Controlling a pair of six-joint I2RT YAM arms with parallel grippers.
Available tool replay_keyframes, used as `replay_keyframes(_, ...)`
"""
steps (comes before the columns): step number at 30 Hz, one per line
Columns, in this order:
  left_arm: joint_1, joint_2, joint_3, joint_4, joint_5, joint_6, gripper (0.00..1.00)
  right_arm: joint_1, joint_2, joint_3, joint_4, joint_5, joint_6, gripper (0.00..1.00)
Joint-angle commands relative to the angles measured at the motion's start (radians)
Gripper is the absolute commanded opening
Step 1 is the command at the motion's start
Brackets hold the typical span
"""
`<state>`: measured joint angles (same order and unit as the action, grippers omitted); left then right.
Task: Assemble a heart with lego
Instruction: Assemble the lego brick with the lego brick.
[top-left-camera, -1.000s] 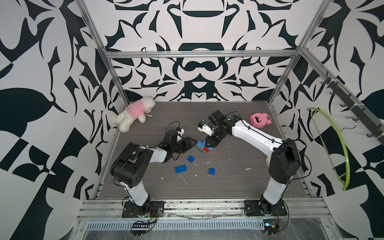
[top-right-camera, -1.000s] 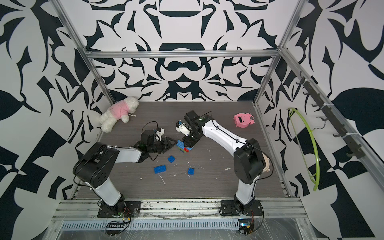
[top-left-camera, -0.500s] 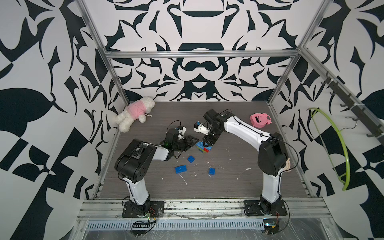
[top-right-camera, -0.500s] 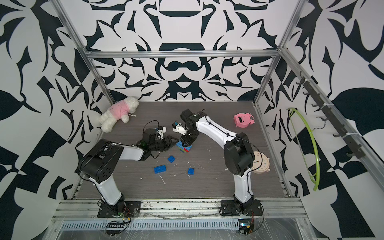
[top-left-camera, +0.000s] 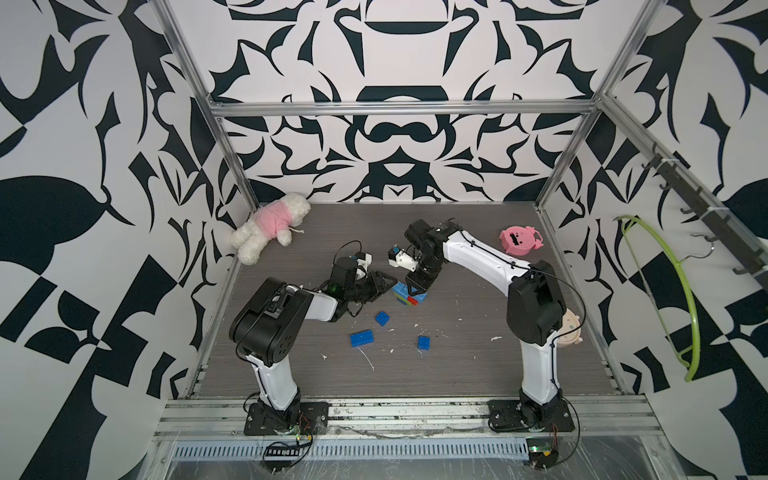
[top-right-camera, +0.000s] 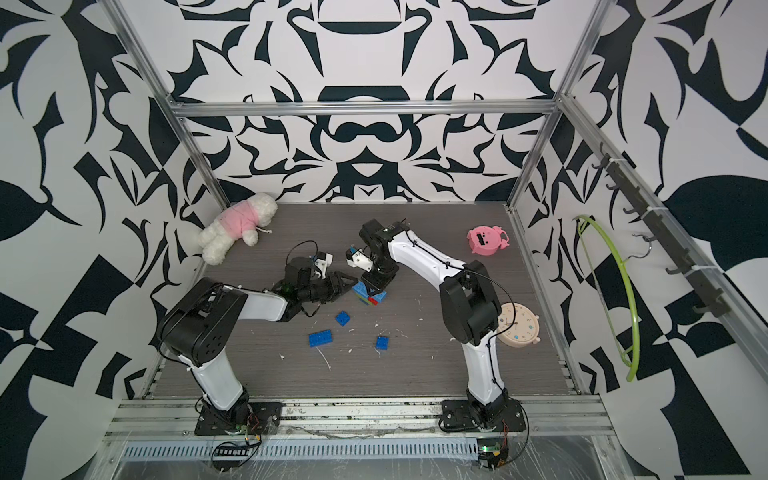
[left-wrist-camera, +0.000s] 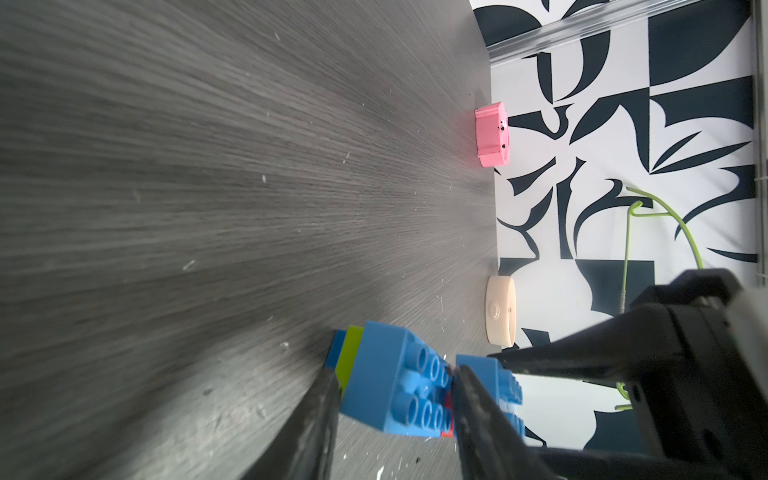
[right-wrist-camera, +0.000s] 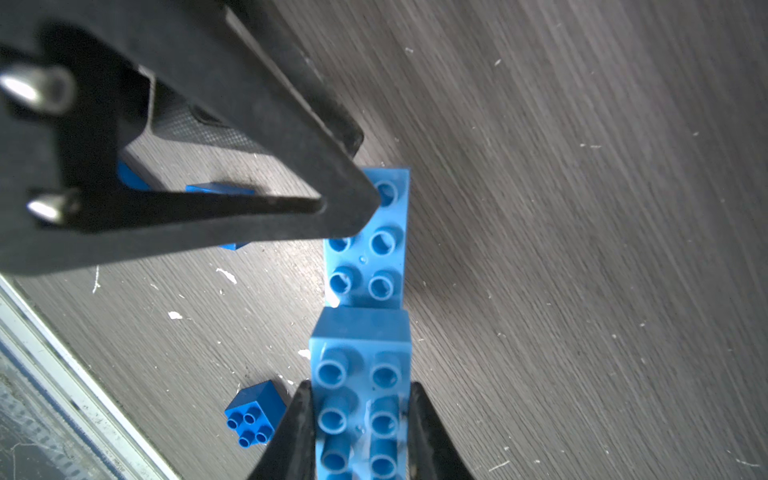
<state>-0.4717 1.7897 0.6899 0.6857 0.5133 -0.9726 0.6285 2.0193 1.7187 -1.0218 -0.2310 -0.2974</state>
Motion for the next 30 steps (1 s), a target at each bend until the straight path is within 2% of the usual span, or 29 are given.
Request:
replay_keyframes(1, -0.003, 0.02, -0.001, 0.021, 0.008, 0.007, 0.46, -0.004, -0.001, 0.032, -0.031, -0.007, -0.014, 0.23)
replay_keyframes(18, -0.004, 0.034, -0.065, 0.104, 0.006, -0.021, 0.36, -0.002, 0.021, 0.011, -0.003, 0.009, 0.053, 0.23)
replay_keyframes(30, -0.007, 0.036, -0.057, 0.108, 0.007, -0.025, 0.33, 0.013, 0.041, 0.017, -0.017, 0.015, 0.041, 0.23)
